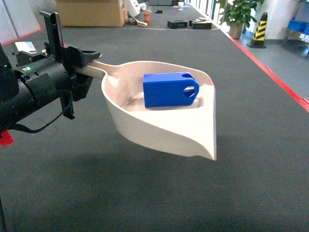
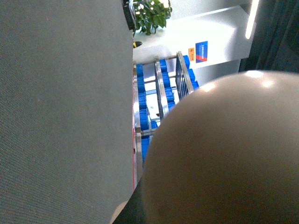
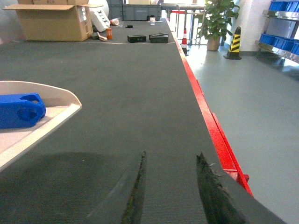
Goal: Place part in tray to right shelf
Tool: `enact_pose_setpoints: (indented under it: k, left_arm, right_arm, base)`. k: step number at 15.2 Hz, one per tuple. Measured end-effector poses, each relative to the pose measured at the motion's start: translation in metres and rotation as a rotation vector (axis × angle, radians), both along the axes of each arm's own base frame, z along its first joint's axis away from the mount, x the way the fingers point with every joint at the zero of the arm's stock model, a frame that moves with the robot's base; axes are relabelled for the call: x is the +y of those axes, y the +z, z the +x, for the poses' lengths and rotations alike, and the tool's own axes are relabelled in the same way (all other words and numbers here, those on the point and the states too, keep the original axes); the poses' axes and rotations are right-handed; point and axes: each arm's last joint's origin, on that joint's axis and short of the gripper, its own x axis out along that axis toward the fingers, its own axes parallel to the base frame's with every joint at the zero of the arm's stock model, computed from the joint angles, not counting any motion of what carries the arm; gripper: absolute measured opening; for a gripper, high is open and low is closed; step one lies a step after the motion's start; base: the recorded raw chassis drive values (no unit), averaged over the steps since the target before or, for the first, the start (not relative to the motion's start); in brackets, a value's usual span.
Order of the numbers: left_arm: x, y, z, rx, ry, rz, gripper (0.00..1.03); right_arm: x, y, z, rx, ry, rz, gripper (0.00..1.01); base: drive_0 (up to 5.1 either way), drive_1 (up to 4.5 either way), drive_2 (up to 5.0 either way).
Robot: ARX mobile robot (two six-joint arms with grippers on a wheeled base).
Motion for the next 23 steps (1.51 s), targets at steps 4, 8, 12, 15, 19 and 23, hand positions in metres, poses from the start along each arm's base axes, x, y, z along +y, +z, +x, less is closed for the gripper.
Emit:
enact_pose_setpoints:
  k: [4, 8, 12, 15, 19, 23]
  left_arm:
    - [0.0028, 0.0003, 0.0005, -0.003, 0.011, -0.001, 0.14]
    - [0.0015, -0.0004, 0.0002, 0.004, 0.007, 0.001, 0.14]
    - [0.0, 0.0, -0.0001, 0.0, 0.0, 0.0, 0.14]
    - [0.0, 0.0, -0.0001, 0.0, -0.001, 0.001, 0.14]
    - [0.0, 0.0, -0.0001, 0.0, 0.0, 0.0, 0.14]
    - [0.0, 0.0002, -0.0001, -0.001, -0.002, 0.0, 0.14]
  right_arm:
    - [0.0, 0.0003, -0.0001, -0.003, 0.001, 0.0, 0.78]
    - [0.0, -0.0001, 0.0, 0.0, 0.001, 0.0, 0.97]
    - [0.0, 0.0, 0.0, -0.001, 0.001, 0.0, 0.98]
    - [0.0, -0.0001, 0.0, 0.0, 0.001, 0.0, 0.98]
    - [0.0, -0.0002, 0.0, 0.002, 0.001, 0.0, 0.98]
    - [0.0, -0.0002, -0.0001, 0.0, 0.001, 0.0, 0.98]
  base:
    - [4.6, -4.02, -0.2]
    - [4.5, -4.08, -0.9]
    - [4.8, -3.64, -1.1]
    - [5.0, -2.9, -1.7]
    - [5.0, -2.29, -2.3]
    - [5.0, -2.39, -2.4]
